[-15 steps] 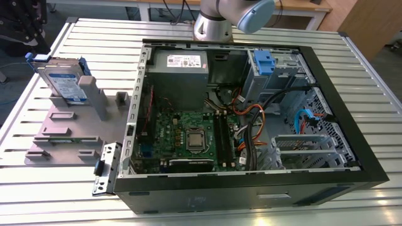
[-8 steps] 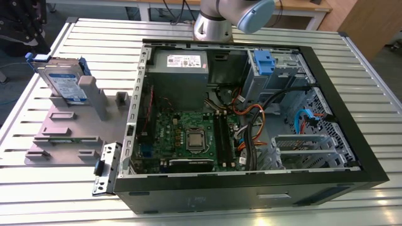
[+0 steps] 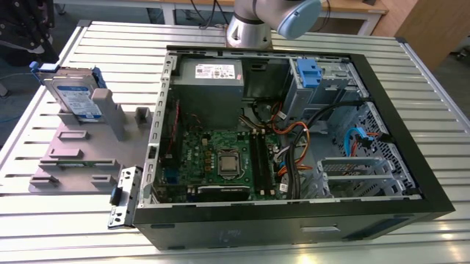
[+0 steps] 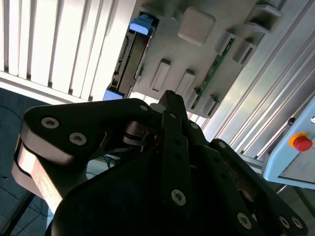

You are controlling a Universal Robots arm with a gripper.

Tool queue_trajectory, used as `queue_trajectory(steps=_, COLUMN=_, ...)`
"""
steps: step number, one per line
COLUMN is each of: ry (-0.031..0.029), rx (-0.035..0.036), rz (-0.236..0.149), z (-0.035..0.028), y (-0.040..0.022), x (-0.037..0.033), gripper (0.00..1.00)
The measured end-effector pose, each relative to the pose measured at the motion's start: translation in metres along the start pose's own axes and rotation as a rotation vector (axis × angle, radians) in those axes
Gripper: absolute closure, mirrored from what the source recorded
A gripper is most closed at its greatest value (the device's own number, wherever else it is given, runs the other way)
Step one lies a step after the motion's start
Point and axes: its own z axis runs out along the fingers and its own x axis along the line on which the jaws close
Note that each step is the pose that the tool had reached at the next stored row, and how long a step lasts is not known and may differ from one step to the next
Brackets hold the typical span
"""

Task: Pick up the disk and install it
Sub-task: 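Pick up the disk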

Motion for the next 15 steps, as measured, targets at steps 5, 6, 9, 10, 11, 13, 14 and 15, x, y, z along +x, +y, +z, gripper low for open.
queue_trajectory(steps=5, ry=0.0001, rx=-0.0002, rz=-0.008, z=0.0000, y=0.0000, x=0.0000, gripper=0.89)
queue_trajectory(steps=6, ry=0.0001, rx=-0.0002, rz=-0.009, z=0.0000, y=0.0000, x=0.0000, gripper=0.89)
queue_trajectory(steps=9, ry=0.0002, rx=-0.0003, rz=-0.014, z=0.0000, y=0.0000, x=0.0000, gripper=0.89)
queue_trajectory(steps=10, ry=0.0002, rx=-0.0003, rz=-0.016, z=0.0000, y=0.0000, x=0.0000, gripper=0.89)
queue_trajectory(steps=11, ry=0.0002, rx=-0.0004, rz=-0.017, z=0.0000, y=0.0000, x=0.0000, gripper=0.89)
queue_trajectory(steps=13, ry=0.0003, rx=-0.0004, rz=-0.020, z=0.0000, y=0.0000, x=0.0000, gripper=0.89)
queue_trajectory(steps=14, ry=0.0003, rx=-0.0005, rz=-0.022, z=0.0000, y=0.0000, x=0.0000, gripper=0.89)
queue_trajectory(steps=15, ry=0.0004, rx=-0.0005, rz=-0.023, z=0.0000, y=0.0000, x=0.0000, gripper=0.89)
